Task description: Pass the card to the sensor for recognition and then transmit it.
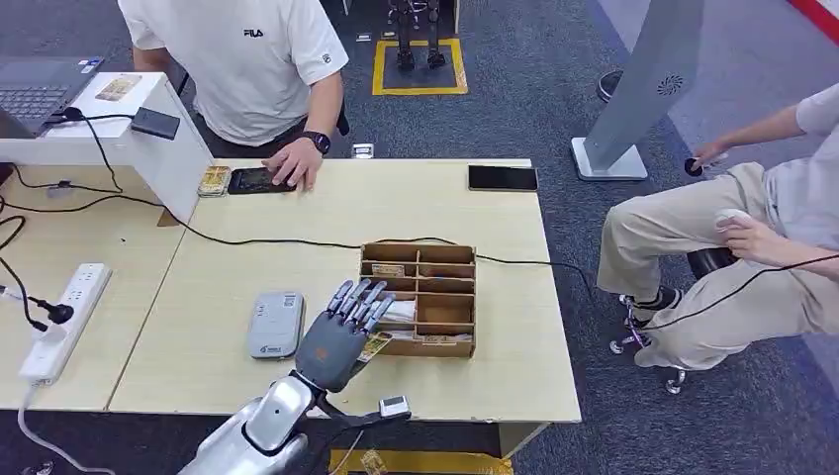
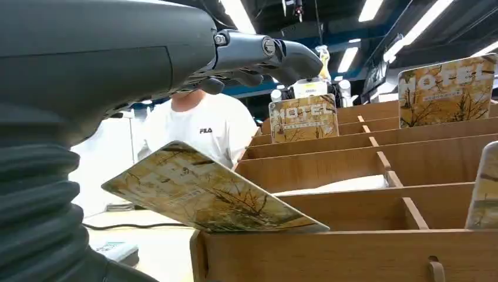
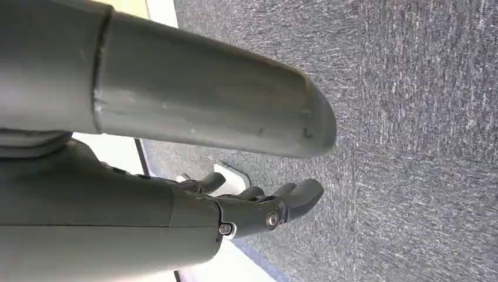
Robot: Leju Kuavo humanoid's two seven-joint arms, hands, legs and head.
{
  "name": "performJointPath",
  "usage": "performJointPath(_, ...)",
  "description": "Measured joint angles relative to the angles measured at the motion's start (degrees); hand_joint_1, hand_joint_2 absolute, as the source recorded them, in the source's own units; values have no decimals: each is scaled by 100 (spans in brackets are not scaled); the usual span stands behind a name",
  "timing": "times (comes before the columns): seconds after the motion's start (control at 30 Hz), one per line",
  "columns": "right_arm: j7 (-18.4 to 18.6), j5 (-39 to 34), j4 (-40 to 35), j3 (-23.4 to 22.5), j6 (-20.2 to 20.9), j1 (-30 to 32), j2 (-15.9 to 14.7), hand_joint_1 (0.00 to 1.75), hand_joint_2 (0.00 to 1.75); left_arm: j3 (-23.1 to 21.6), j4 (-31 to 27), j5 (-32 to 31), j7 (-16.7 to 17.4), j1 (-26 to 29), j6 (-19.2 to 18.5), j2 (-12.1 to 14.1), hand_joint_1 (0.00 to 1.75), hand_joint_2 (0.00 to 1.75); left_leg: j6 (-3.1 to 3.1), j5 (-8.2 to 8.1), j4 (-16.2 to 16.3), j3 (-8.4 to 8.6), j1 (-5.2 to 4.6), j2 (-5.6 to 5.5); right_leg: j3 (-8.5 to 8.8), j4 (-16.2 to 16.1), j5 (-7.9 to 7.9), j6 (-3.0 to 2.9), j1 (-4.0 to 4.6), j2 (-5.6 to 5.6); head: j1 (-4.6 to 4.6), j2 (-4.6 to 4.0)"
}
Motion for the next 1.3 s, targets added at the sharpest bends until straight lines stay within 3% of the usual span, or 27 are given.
performJointPath(0.13, 0, 0, 0, 0, 0, 1, 0, 0, 0, 0, 0, 0, 7, 0, 0, 0, 0, 175, 0, 0, 0, 0, 0, 0, 0, 0, 0, 0, 0, 0, 0, 0)
performJointPath(0.17, 0, 0, 0, 0, 0, 1, 0, 0, 0, 0, 0, 0, 9, 0, 0, 0, 166, 175, 0, 0, 0, 0, 0, 0, 0, 0, 0, 0, 0, 0, 0, 0)
performJointPath(0.2, 0, 0, 0, 0, 0, 1, 0, 0, 0, 0, 0, 0, 7, 0, 0, 0, 175, 175, 0, 0, 0, 0, 0, 0, 0, 0, 0, 0, 0, 0, 0, 0)
performJointPath(0.63, 0, 0, 0, 11, 7, 0, -31, 0, 0, 0, 0, 760, -583, 11, -192, 26, 175, 175, 0, 0, 0, -1, 0, 0, 0, 0, 0, 0, 0, 0, 0, 0)
performJointPath(1.3, 0, 0, 0, 57, 11, 0, -31, 0, 0, -4, -2, 979, -743, 14, -326, 48, 175, 175, 0, 0, 0, 0, 0, 0, 0, 0, 0, 0, 0, 0, 0, 0)
